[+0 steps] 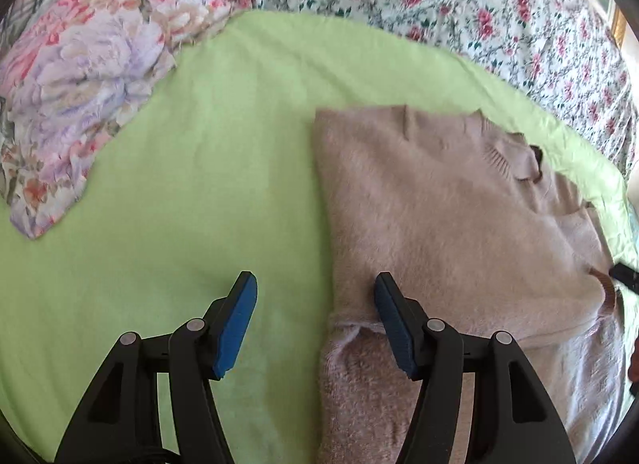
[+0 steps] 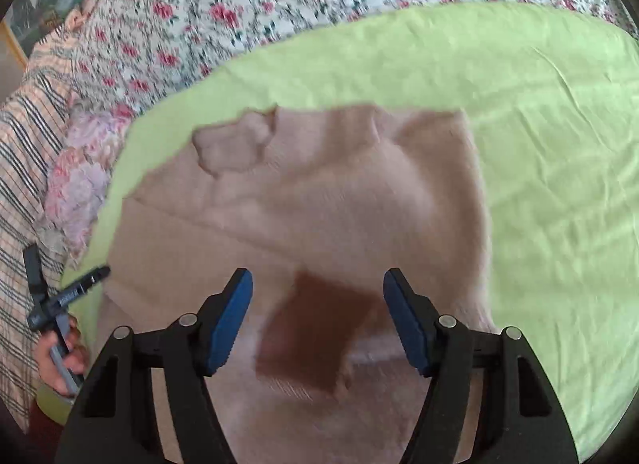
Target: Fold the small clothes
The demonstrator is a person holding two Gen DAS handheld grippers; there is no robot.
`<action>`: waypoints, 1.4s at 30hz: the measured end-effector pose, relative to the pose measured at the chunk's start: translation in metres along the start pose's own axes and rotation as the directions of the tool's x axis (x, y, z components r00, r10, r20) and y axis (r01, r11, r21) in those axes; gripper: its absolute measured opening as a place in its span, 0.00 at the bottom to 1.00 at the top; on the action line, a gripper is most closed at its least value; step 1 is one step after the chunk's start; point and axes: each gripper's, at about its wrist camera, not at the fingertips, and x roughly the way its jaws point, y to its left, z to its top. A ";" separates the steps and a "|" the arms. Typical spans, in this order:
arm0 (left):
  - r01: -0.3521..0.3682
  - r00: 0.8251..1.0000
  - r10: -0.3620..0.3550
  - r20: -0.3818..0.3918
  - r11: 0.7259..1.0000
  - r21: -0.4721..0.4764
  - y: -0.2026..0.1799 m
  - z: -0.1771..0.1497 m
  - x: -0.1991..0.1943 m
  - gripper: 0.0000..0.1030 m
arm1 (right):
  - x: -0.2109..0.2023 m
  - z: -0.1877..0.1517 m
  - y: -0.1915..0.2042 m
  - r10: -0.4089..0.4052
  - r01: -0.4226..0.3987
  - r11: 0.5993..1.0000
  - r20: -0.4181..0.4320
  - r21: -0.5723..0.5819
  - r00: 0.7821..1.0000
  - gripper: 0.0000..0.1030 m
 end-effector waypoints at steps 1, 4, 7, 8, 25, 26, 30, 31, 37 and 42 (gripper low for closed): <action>0.004 1.000 -0.004 -0.002 1.000 -0.004 0.000 -0.002 0.001 0.61 | 0.005 -0.006 0.002 -0.010 0.009 1.000 -0.018 -0.013 1.000 0.61; -0.014 1.000 0.014 0.006 1.000 0.002 -0.002 -0.005 -0.001 0.61 | 0.014 -0.009 0.008 0.016 -0.016 1.000 -0.042 -0.017 0.999 0.06; -0.037 0.999 0.037 0.004 0.999 0.011 -0.006 -0.005 -0.003 0.61 | -0.017 0.006 0.020 0.018 -0.013 0.999 0.095 -0.050 0.995 0.05; -0.049 0.999 0.049 0.007 0.999 0.020 -0.008 -0.005 -0.003 0.61 | -0.027 0.011 0.023 0.008 0.000 0.998 0.137 -0.060 0.991 0.05; -0.112 0.994 0.110 0.024 0.991 0.078 -0.018 -0.030 -0.038 0.66 | -0.047 -0.039 0.000 -0.105 0.108 0.994 0.072 -0.037 0.992 0.14; -0.098 0.995 0.096 0.022 0.992 0.084 -0.019 -0.040 -0.047 0.66 | -0.055 -0.045 0.000 -0.077 0.079 0.996 0.074 -0.038 0.994 0.17; 0.003 1.000 -0.002 -0.010 0.996 0.085 -0.014 -0.082 -0.080 0.66 | -0.074 -0.077 0.010 0.026 -0.023 0.999 0.070 -0.045 0.997 0.47; 0.025 1.000 -0.023 -0.021 0.996 0.086 -0.013 -0.095 -0.088 0.67 | -0.079 -0.087 0.011 0.044 -0.040 0.998 0.067 -0.056 0.997 0.48; 0.172 0.981 -0.170 -0.094 0.985 0.010 0.012 -0.162 -0.122 0.69 | -0.099 -0.138 0.011 0.115 -0.112 0.992 0.043 -0.065 0.992 0.48; 0.262 0.956 -0.267 -0.124 0.964 -0.052 0.021 -0.204 -0.135 0.69 | -0.114 -0.169 0.003 0.183 -0.182 0.983 0.047 -0.023 0.982 0.48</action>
